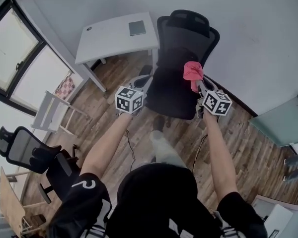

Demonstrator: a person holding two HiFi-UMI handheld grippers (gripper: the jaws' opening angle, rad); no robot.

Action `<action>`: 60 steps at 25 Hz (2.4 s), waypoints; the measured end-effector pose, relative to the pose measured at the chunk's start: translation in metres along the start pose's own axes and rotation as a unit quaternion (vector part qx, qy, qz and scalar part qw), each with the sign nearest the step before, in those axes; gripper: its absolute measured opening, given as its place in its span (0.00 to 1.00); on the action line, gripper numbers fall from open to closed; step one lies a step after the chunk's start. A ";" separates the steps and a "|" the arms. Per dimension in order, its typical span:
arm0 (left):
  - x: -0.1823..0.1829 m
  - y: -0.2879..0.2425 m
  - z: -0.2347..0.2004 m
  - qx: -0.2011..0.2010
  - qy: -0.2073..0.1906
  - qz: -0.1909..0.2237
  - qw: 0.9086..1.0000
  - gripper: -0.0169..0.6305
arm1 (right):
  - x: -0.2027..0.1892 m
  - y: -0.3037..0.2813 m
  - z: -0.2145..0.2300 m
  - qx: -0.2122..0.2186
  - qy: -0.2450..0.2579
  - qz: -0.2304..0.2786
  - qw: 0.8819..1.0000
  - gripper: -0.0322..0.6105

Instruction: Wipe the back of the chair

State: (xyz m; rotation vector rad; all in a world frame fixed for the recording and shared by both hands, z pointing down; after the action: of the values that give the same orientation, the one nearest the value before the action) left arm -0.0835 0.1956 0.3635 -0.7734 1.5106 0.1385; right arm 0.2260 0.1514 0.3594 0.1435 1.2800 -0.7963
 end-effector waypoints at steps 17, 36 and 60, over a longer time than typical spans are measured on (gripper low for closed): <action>0.091 -0.198 -0.212 -0.034 0.003 -0.015 0.999 0.06 | 0.121 -0.282 0.083 -0.005 -0.027 0.006 1.000 0.15; 0.125 -0.308 -0.317 -0.024 0.011 -0.033 0.999 0.06 | 0.163 -0.497 0.169 -0.065 -0.037 -0.067 0.995 0.15; 0.162 -0.391 -0.317 -0.115 -0.018 -0.046 0.992 0.06 | 0.177 -0.425 0.272 -0.244 -0.096 -0.039 0.964 0.16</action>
State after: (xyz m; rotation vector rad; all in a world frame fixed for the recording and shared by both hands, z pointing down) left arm -0.1227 -0.3305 0.3978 -1.0187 1.4370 0.2595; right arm 0.1985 -0.3786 0.4256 -0.3733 1.2659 -0.5248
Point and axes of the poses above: the fingertips, and each gripper's own axes: y backward along the fingers, z to its right, x out of its top, the point moved 9 cm from there along y, backward along the fingers, and after that the axes turned 11 degrees about -z, right-handed, at the moved point
